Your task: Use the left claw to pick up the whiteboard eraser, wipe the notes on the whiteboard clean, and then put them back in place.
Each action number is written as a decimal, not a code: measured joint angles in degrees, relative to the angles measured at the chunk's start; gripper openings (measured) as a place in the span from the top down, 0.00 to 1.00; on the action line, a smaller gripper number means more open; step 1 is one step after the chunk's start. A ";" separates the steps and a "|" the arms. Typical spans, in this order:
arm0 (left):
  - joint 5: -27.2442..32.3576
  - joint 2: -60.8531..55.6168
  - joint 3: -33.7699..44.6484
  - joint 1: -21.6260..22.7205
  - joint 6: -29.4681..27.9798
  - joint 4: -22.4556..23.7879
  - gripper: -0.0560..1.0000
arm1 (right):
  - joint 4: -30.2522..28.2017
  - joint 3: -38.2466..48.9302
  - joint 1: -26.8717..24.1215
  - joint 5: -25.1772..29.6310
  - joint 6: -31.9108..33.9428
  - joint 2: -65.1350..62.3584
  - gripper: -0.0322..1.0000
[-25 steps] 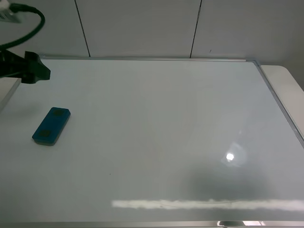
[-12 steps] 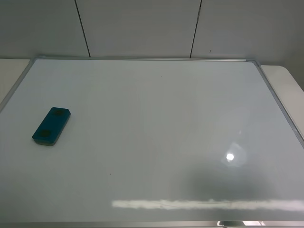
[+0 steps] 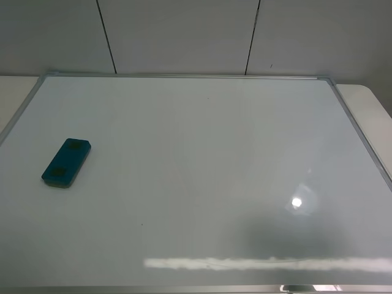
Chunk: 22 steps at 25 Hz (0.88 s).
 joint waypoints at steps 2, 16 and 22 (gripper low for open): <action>4.59 -0.56 1.37 1.81 -0.37 -1.42 0.01 | 0.00 0.00 0.00 0.00 0.00 0.00 0.01; 8.76 -0.56 8.63 8.96 -0.59 -3.36 0.01 | 0.00 0.00 0.00 0.00 0.00 0.00 0.01; 8.74 -0.56 8.63 8.40 -0.59 -1.84 0.01 | 0.00 0.00 0.00 0.00 0.00 0.00 0.01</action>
